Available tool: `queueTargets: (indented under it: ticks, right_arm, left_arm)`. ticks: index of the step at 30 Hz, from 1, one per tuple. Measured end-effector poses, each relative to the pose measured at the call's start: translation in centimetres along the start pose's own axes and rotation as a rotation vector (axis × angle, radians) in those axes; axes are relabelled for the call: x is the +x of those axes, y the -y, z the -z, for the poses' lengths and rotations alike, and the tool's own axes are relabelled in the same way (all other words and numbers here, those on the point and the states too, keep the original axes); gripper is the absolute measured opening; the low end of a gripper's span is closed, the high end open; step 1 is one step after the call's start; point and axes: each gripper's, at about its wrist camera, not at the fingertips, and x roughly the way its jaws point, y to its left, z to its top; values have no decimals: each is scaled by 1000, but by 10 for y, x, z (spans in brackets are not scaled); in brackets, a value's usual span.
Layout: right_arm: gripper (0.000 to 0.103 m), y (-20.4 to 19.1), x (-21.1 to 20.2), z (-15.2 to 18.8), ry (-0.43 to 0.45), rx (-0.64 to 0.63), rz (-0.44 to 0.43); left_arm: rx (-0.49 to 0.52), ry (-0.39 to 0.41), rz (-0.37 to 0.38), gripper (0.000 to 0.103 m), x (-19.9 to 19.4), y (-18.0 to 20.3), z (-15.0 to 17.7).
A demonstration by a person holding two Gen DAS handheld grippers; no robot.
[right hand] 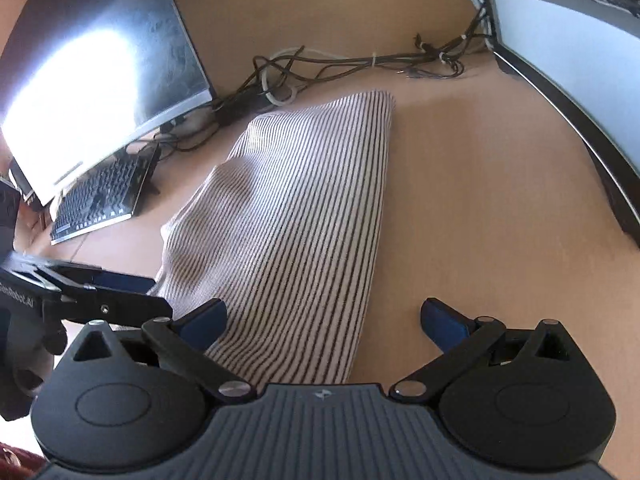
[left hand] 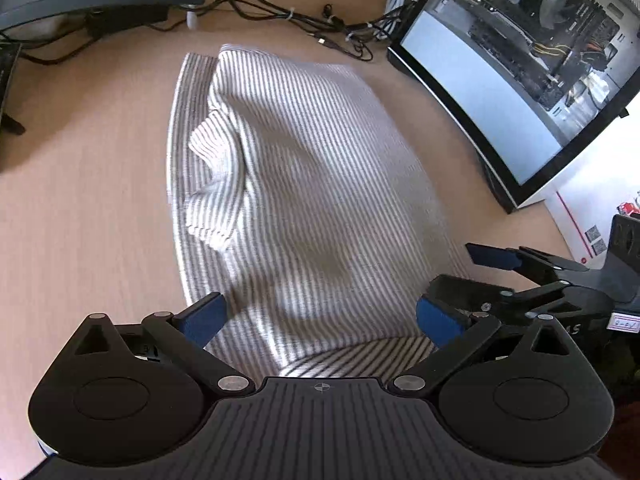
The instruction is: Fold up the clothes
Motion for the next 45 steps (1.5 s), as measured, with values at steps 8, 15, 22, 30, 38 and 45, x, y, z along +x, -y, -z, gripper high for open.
queueTargets:
  ticks: [8,15,22,30,38,45]
  right_arm:
    - [103,25,-14,-32,19,-5,81]
    - [95,-2,-25,-53,34,-178,72]
    - [75,-33,8,-14,-66,-351,62]
    - [88,-22,10,-23,-124,-305,36]
    - [103,-21,17,-25,-123,-245,29]
    - [103,-20,18,-25,-116,-206,34]
  left_arm:
    - [-42,12,87,102,20,21,-5]
    - [-15,80,-7,102,0,13,-6]
    - [-42,175,-39,76,-22,-2,-10]
    - [2,141,-13,76,-18,1,-1]
    - [51,76,84,78,-17,11,16]
    - [-2,68,76,79,-15,4,17]
